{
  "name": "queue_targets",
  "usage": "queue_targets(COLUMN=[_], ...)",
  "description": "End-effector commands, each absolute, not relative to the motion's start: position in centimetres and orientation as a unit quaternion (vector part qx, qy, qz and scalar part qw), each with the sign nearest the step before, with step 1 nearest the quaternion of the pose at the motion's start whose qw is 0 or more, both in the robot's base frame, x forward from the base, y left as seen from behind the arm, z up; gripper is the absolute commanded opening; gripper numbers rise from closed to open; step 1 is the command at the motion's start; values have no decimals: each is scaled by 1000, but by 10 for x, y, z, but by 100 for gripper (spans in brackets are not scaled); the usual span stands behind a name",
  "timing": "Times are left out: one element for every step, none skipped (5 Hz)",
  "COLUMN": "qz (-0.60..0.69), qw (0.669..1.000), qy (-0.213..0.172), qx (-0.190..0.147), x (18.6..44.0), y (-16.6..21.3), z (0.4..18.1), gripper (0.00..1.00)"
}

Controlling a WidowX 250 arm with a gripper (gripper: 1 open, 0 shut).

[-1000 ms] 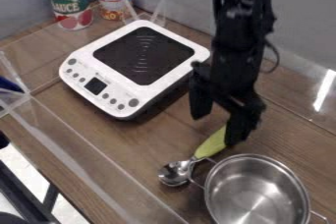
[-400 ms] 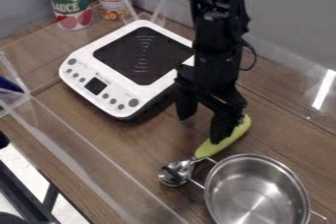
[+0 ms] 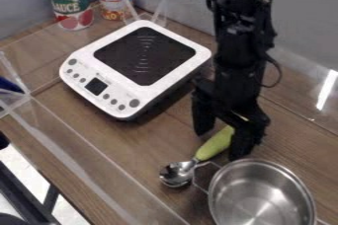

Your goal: Put green spoon on the white and black stove top

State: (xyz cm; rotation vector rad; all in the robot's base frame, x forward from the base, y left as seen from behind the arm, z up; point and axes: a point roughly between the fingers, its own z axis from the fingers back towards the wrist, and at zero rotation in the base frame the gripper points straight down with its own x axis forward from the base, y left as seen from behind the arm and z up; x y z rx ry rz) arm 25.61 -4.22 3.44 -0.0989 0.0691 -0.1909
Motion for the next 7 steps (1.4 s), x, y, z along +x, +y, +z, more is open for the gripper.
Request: queue_targets(qz=[-119, -111, -97, -80, -101, -116, -110], qw=[991, 992, 994, 995, 993, 991, 992], qy=[2, 1, -1, -4, -5, -6, -8], qx=[-55, -58, -60, -62, -64, -65, -64], x=[260, 258, 258, 257, 253, 250, 251], y=[-57, -60, -64, -68, -68, -65, -73], z=[53, 51, 49, 49, 49, 46, 59], gripper=[100, 100, 100, 100, 0, 100, 0])
